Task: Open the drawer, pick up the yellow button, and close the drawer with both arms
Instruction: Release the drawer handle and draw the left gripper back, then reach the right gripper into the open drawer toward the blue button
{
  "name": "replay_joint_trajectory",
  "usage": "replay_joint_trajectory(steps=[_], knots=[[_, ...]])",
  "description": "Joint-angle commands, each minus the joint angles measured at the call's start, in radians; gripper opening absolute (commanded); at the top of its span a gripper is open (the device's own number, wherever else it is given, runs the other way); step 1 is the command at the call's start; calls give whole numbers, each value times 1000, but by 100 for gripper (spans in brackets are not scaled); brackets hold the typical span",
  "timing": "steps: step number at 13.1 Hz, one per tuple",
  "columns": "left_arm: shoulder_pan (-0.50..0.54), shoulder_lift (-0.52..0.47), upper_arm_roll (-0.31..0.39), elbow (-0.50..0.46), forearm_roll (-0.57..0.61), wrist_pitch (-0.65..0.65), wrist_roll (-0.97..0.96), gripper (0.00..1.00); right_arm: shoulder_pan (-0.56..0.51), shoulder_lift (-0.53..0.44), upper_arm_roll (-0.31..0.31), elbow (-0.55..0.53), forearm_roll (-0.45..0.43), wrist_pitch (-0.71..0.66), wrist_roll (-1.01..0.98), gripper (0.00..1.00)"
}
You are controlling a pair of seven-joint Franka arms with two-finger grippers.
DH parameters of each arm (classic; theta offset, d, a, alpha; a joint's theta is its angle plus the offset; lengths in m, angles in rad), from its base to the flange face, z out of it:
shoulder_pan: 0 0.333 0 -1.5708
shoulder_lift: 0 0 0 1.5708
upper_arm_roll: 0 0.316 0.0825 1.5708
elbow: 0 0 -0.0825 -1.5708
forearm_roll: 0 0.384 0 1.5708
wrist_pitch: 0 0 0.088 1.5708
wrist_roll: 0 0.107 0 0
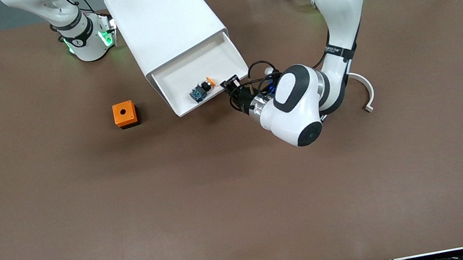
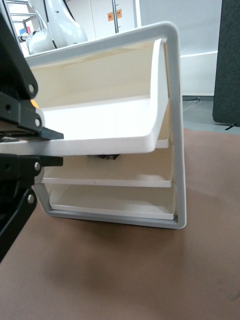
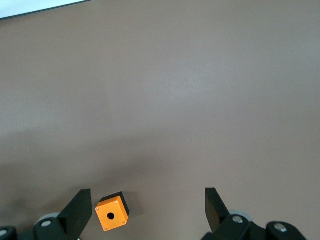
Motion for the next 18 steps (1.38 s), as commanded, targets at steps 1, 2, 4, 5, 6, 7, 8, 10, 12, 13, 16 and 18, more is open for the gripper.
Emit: replay_joint_trajectory(steps=[1,2,4,5,6,7,8,10,12,13,16,18], knots=[[5,21,18,36,23,33,12,86,-17,-5,10,-5,3,0,-13,100],[28,16,15,38,23,33,12,99,-17,0,8,-3,3,-1,-13,100],[69,7,17,45,26,31,18,99,-22,8,8,-2,3,0,-9,100],[91,-4,23,62,29,30,26,99,-28,17,7,1,3,-3,-9,100],[121,-5,24,70,31,27,50,100,-27,17,8,0,3,-4,2,100],[150,-25,29,79,46,27,105,100,-20,17,8,-3,3,-9,16,100],[176,-53,34,79,70,24,182,100,-14,17,13,-5,3,-27,74,99],[210,-106,31,79,147,24,318,100,44,14,17,-14,4,-43,292,99],[267,-122,32,77,156,21,411,100,123,12,19,-37,4,-43,525,99],[287,-126,37,77,163,10,457,100,168,15,19,-43,4,-41,630,99],[286,-174,32,77,315,1,628,100,285,32,17,-59,27,-17,897,99],[279,-199,21,77,464,1,778,100,370,55,17,-66,34,19,1083,99]])
